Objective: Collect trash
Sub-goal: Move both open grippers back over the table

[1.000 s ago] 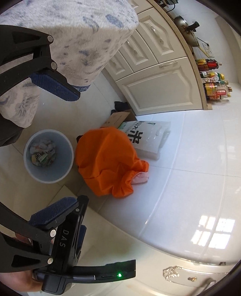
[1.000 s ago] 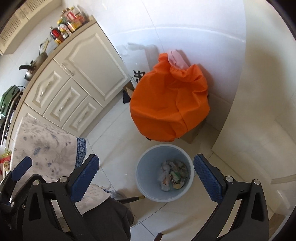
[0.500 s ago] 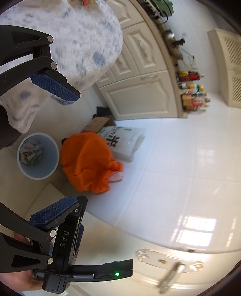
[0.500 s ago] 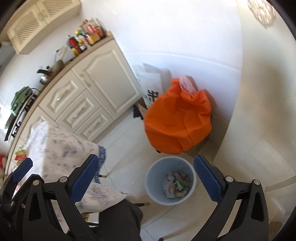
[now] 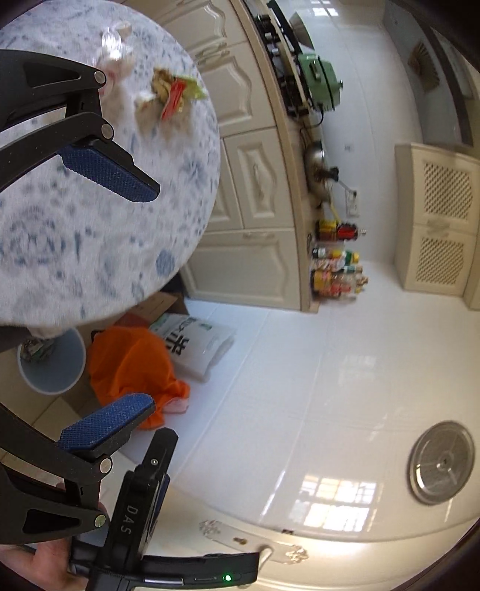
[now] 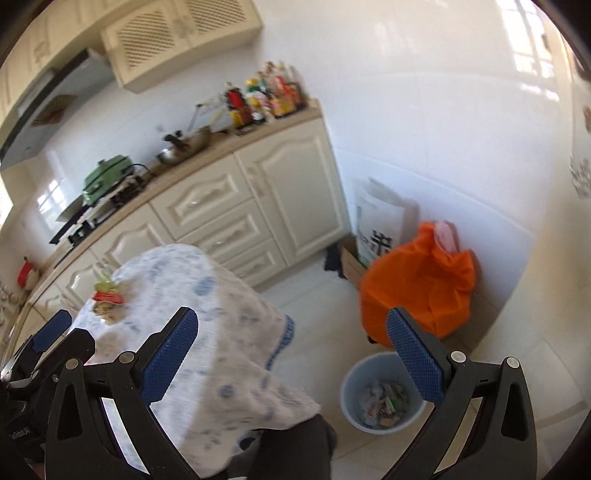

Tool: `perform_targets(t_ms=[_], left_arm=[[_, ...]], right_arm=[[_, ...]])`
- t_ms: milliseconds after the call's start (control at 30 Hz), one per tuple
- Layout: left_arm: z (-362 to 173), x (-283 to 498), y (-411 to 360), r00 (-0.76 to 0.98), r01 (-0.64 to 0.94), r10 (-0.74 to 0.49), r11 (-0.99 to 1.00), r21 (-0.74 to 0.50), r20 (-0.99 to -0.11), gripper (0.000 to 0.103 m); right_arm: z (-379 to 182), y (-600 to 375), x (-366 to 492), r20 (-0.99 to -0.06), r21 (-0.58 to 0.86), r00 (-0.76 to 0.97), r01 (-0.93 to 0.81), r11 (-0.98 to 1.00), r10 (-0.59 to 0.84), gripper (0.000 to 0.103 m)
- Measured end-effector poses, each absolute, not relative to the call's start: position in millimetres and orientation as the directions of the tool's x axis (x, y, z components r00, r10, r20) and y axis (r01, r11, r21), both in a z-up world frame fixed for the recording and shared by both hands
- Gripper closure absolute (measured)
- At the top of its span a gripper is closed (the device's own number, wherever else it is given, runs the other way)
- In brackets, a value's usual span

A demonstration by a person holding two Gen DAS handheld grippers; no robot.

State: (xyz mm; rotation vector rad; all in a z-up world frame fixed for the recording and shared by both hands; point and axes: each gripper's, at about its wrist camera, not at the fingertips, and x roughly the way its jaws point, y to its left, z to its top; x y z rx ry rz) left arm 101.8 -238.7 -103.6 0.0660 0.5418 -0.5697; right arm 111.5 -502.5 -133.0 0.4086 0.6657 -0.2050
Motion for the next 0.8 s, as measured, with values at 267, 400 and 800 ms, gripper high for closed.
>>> perform_targets(t_ms=[267,400,800], left_arm=[[-78.0,92.7,-156.1,0.801,0.392,-0.387,0.916,-0.088,-0.456,0.001],[-68.7,91.3,-123.8,0.846,0.306,-0.309,0.949,-0.08,-0.435,0.001],[-61.5,64.7,-56.8,0.904,0.143,-0.164,0.986,-0.08,-0.396,0.001]], right_arm=[[-100.2,-430.8,134.2,-0.58,0.28,0.814,0.168,0.945,0.027,0.0],[-86.6,-393.9,141.4,-0.556,0.255,0.829,0.096,0.962,0.065,0.0],[-62.2,-297.2,149.3,-0.498,0.161,0.854,-0.081,0.984,0.152,0.0]])
